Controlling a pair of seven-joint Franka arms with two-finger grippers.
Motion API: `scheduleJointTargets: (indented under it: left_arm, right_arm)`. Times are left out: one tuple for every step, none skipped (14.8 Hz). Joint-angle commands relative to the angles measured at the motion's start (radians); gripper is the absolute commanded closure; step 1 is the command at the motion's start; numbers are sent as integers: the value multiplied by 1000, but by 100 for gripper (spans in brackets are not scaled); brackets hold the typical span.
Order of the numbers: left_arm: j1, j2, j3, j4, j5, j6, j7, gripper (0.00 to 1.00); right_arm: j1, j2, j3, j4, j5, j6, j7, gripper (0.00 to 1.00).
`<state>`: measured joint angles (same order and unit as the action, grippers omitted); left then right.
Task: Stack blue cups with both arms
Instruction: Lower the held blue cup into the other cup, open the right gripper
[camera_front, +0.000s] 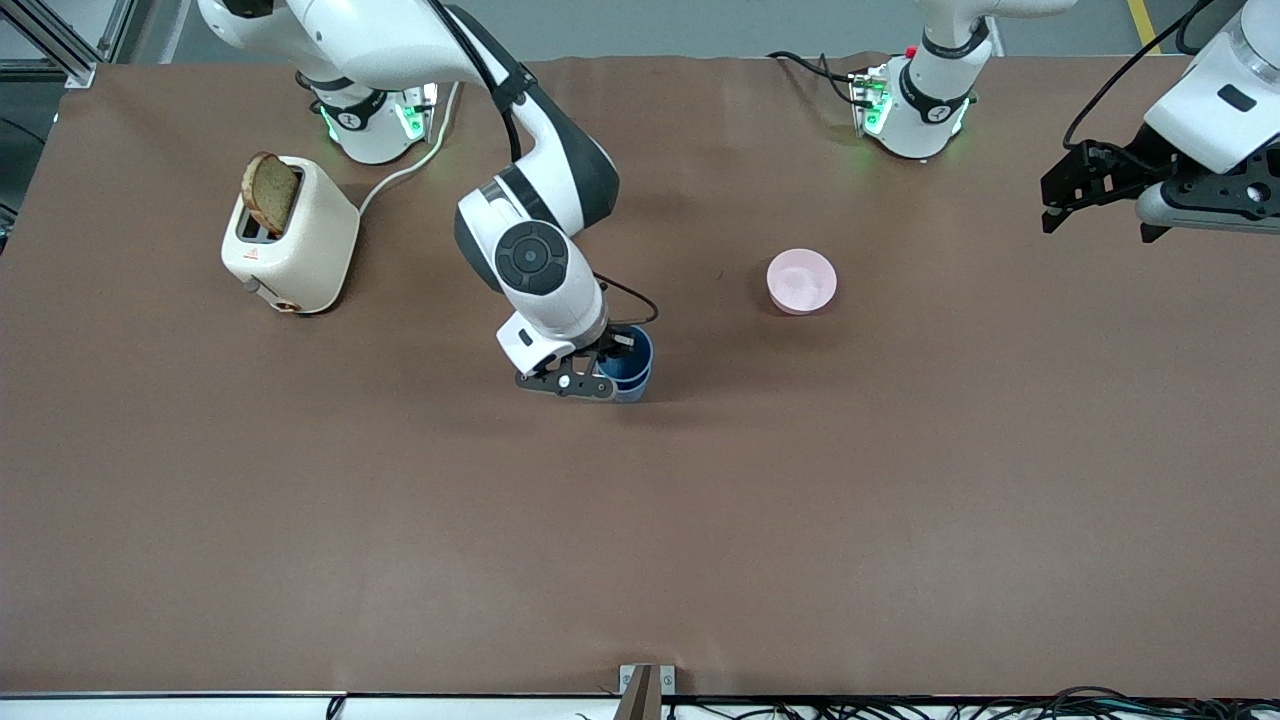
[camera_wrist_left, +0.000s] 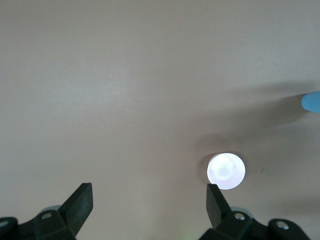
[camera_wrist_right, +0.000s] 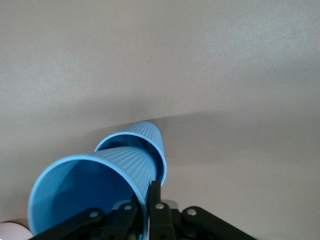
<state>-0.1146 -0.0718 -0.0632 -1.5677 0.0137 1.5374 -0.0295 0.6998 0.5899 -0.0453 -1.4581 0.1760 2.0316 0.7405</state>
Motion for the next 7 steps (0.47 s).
scheduleJointTargets:
  left_arm:
    - [-5,-2,2,5,-12,-5,-9,0]
    - [-7,-2,0,5,-12,-3,-10,0]
    - [-7,-2,0,3,-12,-3,-16,0]
    - [-8,0,0,2,-14,-3,-24,0]
    - [-8,0,0,1,-12,-3,-29,0]
    - [-8,0,0,-2,-12,-3,-32,0]
    - [-8,0,0,-2,-12,-3,-33,0]
  right_arm:
    - [-11,-19,-2,-8,-4,-11,-4,0]
    - [-11,-19,-2,-8,-4,-11,-4,0]
    - [-13,-18,-2,-8,-6,-11,-4,0]
    - [-13,-21,-2,-8,-6,-14,-6,0]
    - [-14,-27,-5,-10,-6,-16,-7,0]
    - [-22,-33,-14,-8,-10,-33,-7,0]
    - [-29,-59,-42,-7,-32,-56,-9,0]
